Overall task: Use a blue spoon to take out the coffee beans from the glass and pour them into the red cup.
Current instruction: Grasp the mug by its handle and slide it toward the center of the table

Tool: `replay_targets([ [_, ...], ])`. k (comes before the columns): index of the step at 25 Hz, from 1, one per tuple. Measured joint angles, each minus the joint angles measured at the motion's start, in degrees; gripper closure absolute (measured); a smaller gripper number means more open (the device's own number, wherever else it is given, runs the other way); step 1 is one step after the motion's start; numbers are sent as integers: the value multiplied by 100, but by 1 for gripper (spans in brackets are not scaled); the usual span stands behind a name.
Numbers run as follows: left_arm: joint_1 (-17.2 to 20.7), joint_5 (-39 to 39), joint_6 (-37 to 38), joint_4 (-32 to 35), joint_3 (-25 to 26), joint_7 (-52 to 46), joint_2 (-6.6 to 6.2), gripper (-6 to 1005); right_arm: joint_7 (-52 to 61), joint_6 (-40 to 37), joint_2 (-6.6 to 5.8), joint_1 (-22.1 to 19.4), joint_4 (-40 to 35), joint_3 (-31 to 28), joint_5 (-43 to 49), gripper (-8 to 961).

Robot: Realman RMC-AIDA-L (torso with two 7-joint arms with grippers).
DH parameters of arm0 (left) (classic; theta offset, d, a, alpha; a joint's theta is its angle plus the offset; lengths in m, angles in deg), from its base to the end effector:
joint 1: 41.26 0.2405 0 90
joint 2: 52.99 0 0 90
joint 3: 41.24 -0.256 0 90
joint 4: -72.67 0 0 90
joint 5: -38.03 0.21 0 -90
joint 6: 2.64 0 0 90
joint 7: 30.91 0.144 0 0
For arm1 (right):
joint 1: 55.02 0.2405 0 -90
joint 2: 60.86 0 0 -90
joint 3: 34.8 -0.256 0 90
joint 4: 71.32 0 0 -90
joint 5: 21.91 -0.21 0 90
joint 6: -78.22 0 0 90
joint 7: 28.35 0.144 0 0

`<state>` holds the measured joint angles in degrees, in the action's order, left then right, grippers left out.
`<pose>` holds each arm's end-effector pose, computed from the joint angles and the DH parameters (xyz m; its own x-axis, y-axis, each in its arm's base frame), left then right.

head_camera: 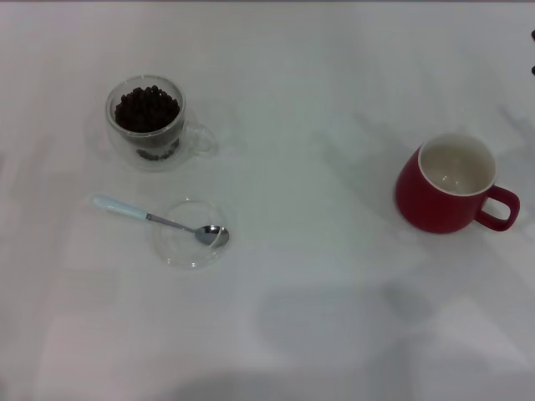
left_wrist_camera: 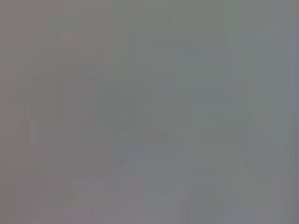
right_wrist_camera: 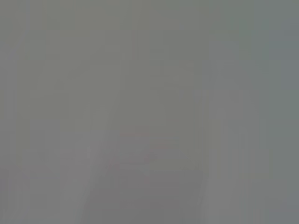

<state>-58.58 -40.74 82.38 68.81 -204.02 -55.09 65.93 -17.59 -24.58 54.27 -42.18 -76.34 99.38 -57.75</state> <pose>-0.3734 0.2612 0.0341 0.6311 -0.1398 0.7630 0.7589 -0.0920 -0.6446 0.3277 0.2283 0.0327 0.6519 0.4025 -0.6427 -0.5531 -0.3274 -0.7661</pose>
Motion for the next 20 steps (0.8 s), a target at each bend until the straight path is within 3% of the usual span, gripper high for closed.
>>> replay_targets([
  [10,482,12,396,10,15,-49,5,378,261,-46,-19,-137,167,26,12,200],
  [20,734,30,657,268,1,-16,12,377,1008,-406,-23,-559,1345,120,575,199],
])
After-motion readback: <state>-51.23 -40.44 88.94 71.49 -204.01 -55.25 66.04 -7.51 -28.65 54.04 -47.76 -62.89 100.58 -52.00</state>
